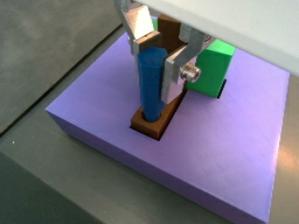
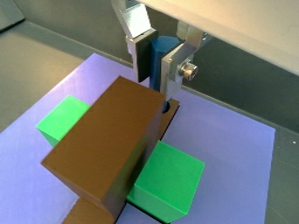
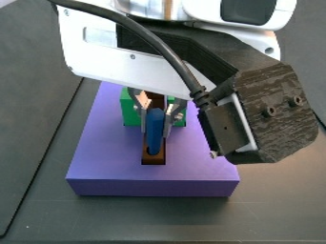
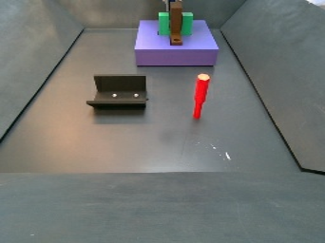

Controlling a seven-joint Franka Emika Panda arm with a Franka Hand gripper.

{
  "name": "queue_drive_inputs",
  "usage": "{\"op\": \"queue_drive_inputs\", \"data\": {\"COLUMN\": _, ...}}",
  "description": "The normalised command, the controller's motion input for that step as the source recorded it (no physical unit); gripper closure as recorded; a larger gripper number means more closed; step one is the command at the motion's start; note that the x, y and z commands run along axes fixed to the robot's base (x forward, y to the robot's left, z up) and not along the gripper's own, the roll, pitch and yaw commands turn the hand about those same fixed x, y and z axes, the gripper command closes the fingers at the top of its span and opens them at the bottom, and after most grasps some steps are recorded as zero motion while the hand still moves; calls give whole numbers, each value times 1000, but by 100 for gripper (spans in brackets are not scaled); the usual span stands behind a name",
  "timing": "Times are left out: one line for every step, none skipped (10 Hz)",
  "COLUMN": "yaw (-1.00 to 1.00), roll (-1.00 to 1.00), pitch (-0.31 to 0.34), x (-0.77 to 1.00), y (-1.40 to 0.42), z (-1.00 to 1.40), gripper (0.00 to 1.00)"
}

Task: Pick up the blue object. Move up. Move to above the board. Insert the blue object.
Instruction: Insert the blue object.

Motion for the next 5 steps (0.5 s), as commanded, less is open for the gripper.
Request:
{"op": "queue_drive_inputs", "data": {"yaw": 0, "roll": -86, "pitch": 1, "x": 29, "y": 0, "z": -820, "gripper": 100}}
{"op": "queue_drive_inputs", "data": {"yaw": -100, "roll": -69, "pitch": 51, "x": 69, "y": 0, "z": -897, "gripper": 100}}
{"op": "queue_drive_inputs", "data": {"yaw": -120, "roll": -59, "pitch": 50, "x": 31, "y": 0, "z": -846, "gripper": 100}}
{"op": "queue_drive_inputs", "data": {"yaw": -60, "roll": -7, "pitch": 4, "x": 0, "y": 0, "z": -620, "gripper": 100}}
{"op": "queue_drive_inputs", "data": {"yaw": 0, "roll": 0, "pitch": 0, "x": 0, "y": 0, "z": 0, "gripper": 100}}
